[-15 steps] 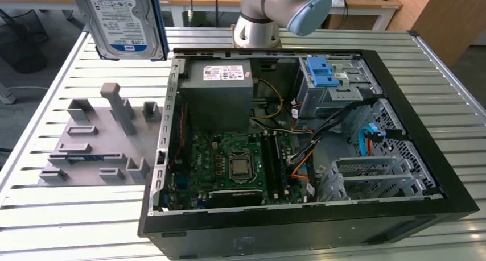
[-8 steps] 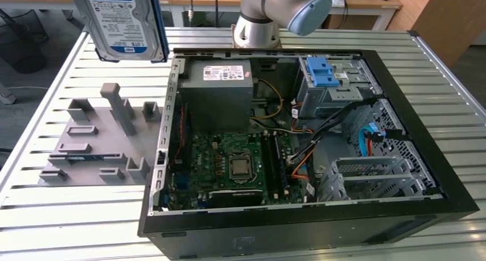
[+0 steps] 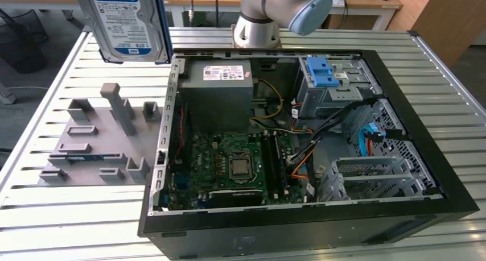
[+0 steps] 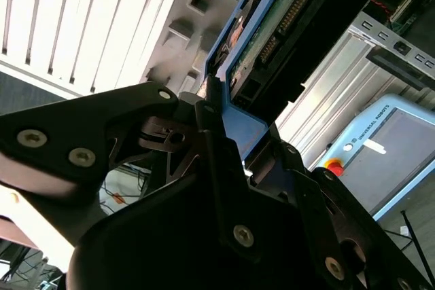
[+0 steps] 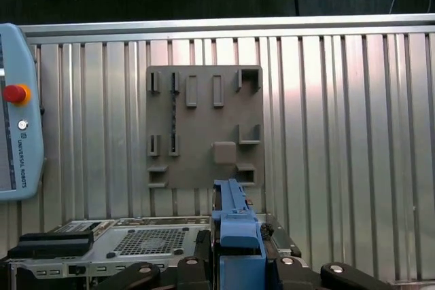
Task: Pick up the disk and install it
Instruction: 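Pick up the disk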
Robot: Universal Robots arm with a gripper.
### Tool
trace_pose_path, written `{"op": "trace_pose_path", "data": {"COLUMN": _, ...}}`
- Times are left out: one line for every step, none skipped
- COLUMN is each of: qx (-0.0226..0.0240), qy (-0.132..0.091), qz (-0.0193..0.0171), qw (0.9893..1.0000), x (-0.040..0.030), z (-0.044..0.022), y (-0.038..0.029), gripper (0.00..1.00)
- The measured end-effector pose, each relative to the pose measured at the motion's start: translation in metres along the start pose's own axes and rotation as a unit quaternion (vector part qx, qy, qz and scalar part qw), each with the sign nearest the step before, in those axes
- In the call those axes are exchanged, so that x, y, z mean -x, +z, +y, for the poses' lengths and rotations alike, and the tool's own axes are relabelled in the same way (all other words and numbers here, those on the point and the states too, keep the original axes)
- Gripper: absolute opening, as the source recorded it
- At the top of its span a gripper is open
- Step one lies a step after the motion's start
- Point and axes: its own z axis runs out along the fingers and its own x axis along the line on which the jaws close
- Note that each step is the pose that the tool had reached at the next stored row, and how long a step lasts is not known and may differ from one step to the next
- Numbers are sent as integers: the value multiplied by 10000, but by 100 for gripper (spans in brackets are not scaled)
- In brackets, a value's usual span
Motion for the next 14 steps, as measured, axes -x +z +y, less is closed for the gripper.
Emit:
{"op": "trace_pose_path", "data": {"qx": 0, "qy": 0, "qz": 0, "qw": 10000, "x": -2, "z": -13, "y": 0, "gripper": 37}}
{"op": "trace_pose_path", "data": {"qx": 0, "qy": 0, "qz": 0, "qw": 10000, "x": -4, "z": -26, "y": 0, "gripper": 37}}
{"op": "trace_pose_path", "data": {"qx": 0, "qy": 0, "qz": 0, "qw": 10000, "x": -6, "z": -39, "y": 0, "gripper": 37}}
{"op": "trace_pose_path", "data": {"qx": 0, "qy": 0, "qz": 0, "qw": 10000, "x": -8, "z": -52, "y": 0, "gripper": 37}}
{"op": "trace_pose_path", "data": {"qx": 0, "qy": 0, "qz": 0, "qw": 10000, "x": -11, "z": -64, "y": 0, "gripper": 37}}
{"op": "trace_pose_path", "data": {"qx": 0, "qy": 0, "qz": 0, "qw": 10000, "x": -13, "z": -77, "y": 0, "gripper": 37}}
{"op": "trace_pose_path", "data": {"qx": 0, "qy": -1, "qz": 0, "qw": 10000, "x": -17, "z": -90, "y": 0, "gripper": 37}}
{"op": "trace_pose_path", "data": {"qx": 0, "qy": -1, "qz": 0, "qw": 10000, "x": -19, "z": -102, "y": -1, "gripper": 37}}
{"op": "trace_pose_path", "data": {"qx": 0, "qy": -1, "qz": 0, "qw": 10000, "x": -22, "z": -115, "y": -1, "gripper": 37}}
{"op": "trace_pose_path", "data": {"qx": 0, "qy": 0, "qz": 0, "qw": 10000, "x": -25, "z": -127, "y": -1, "gripper": 37}}
{"op": "trace_pose_path", "data": {"qx": 0, "qy": 0, "qz": 0, "qw": 10000, "x": -27, "z": -139, "y": -1, "gripper": 37}}
{"op": "trace_pose_path", "data": {"qx": 0, "qy": 0, "qz": 0, "qw": 10000, "x": -30, "z": -150, "y": -1, "gripper": 37}}
{"op": "trace_pose_path", "data": {"qx": 0, "qy": 0, "qz": 0, "qw": 10000, "x": -33, "z": -162, "y": -1, "gripper": 37}}
{"op": "trace_pose_path", "data": {"qx": 0, "qy": 0, "qz": 0, "qw": 10000, "x": -35, "z": -173, "y": -1, "gripper": 37}}
